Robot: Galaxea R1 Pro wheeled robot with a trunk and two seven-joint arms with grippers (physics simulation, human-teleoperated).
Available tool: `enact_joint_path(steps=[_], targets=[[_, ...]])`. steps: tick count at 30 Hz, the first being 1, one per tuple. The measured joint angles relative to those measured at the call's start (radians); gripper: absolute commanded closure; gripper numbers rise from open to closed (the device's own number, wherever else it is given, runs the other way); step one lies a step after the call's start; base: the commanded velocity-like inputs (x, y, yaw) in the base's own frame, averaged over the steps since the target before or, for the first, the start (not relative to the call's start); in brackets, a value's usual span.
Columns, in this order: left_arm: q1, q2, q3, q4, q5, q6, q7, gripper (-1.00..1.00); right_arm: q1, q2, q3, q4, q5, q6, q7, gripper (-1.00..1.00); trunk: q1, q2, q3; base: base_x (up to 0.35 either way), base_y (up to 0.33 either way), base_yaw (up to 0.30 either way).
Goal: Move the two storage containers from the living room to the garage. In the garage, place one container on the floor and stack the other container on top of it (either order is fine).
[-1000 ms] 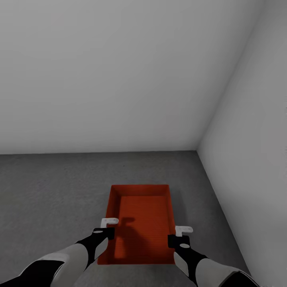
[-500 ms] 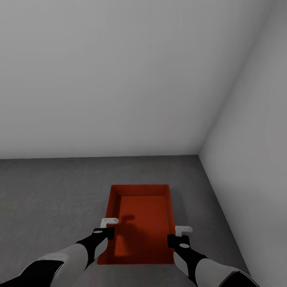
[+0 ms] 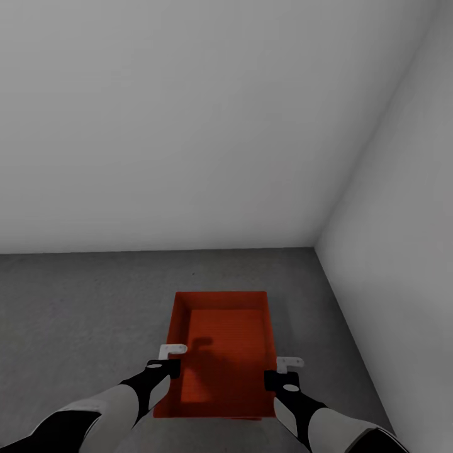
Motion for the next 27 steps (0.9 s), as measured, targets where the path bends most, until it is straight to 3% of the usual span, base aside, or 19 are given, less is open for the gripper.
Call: enact_joint_path(steps=[27], targets=[[0.000, -0.001, 0.000, 0.000, 0.000, 0.000, 0.001, 1.00, 0.000, -0.001, 0.000, -0.001, 0.000, 0.000, 0.001, 1.00, 0.000, 0.000, 0.000, 0.000, 0.000, -0.046]])
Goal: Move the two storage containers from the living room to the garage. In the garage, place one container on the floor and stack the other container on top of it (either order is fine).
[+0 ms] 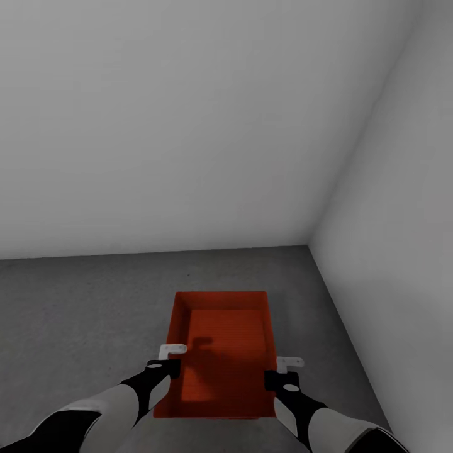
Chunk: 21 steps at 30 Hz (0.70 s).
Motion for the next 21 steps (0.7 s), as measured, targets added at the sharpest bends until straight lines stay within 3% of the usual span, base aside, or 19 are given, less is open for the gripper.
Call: enact_joint_path(steps=[15, 21], targets=[[-0.001, 0.000, -0.001, 0.000, 0.000, 0.000, -0.001, 1.00, 0.000, 0.000, 0.000, 0.000, 0.000, 0.000, 0.000, 1.00, 0.000, 0.000, 0.000, 0.000, 0.000, 0.000], [0.000, 0.000, 0.000, 0.000, 0.000, 0.000, -0.001, 1.00, 0.001, 0.000, 0.000, 0.000, 0.000, 0.000, -0.001, 1.00, 0.000, 0.000, 0.000, 0.000, 0.000, -0.130]])
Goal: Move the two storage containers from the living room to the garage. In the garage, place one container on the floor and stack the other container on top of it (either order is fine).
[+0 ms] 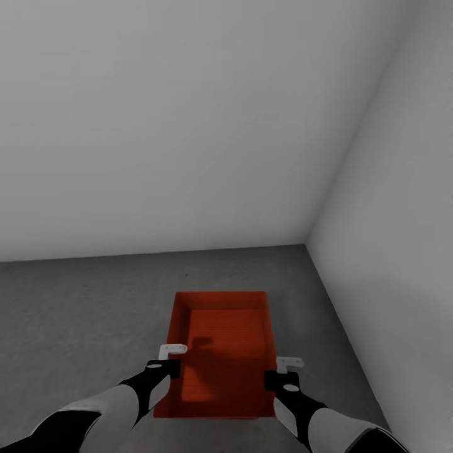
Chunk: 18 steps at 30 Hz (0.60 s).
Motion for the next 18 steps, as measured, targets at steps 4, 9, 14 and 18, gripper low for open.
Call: enact_joint_path(steps=[4, 9, 14, 18], targets=[[0.000, -0.002, 0.000, 0.000, 0.000, 0.000, 0.003, 1.00, 0.000, -0.002, 0.000, 0.000, 0.000, 0.000, 0.003, 1.00, 0.000, 0.000, 0.000, 0.000, 0.000, -0.102], [-0.001, 0.000, -0.001, 0.000, 0.001, 0.000, 0.000, 1.00, 0.000, 0.000, -0.001, 0.001, 0.000, 0.000, 0.000, 1.00, 0.000, 0.000, 0.000, 0.000, 0.000, -0.016], [0.000, 0.000, 0.000, 0.000, 0.000, 0.000, 0.000, 1.00, 0.000, 0.000, -0.001, 0.000, 0.001, 0.000, 0.000, 1.00, 0.000, 0.000, 0.000, 0.000, 0.000, -0.001], [0.000, 0.000, 0.000, 0.000, 0.000, 0.000, -0.001, 1.00, -0.001, 0.000, -0.001, 0.001, 0.001, 0.000, 0.000, 1.00, 0.000, 0.000, 0.000, 0.000, 0.000, 0.000]])
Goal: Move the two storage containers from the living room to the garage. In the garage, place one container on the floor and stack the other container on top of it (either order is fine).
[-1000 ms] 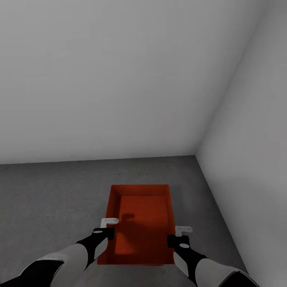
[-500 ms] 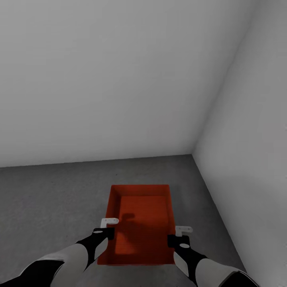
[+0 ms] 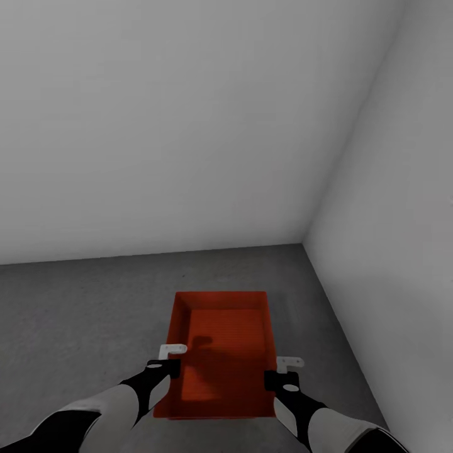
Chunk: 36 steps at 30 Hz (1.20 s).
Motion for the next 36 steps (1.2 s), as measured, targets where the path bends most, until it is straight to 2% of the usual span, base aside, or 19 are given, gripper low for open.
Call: enact_joint_path(steps=[36], targets=[[0.000, 0.000, 0.000, 0.000, 0.000, 0.000, 0.000, 1.00, 0.000, 0.000, 0.001, 0.000, -0.001, 0.000, 0.000, 1.00, 0.000, 0.000, 0.000, 0.000, 0.000, 0.000]])
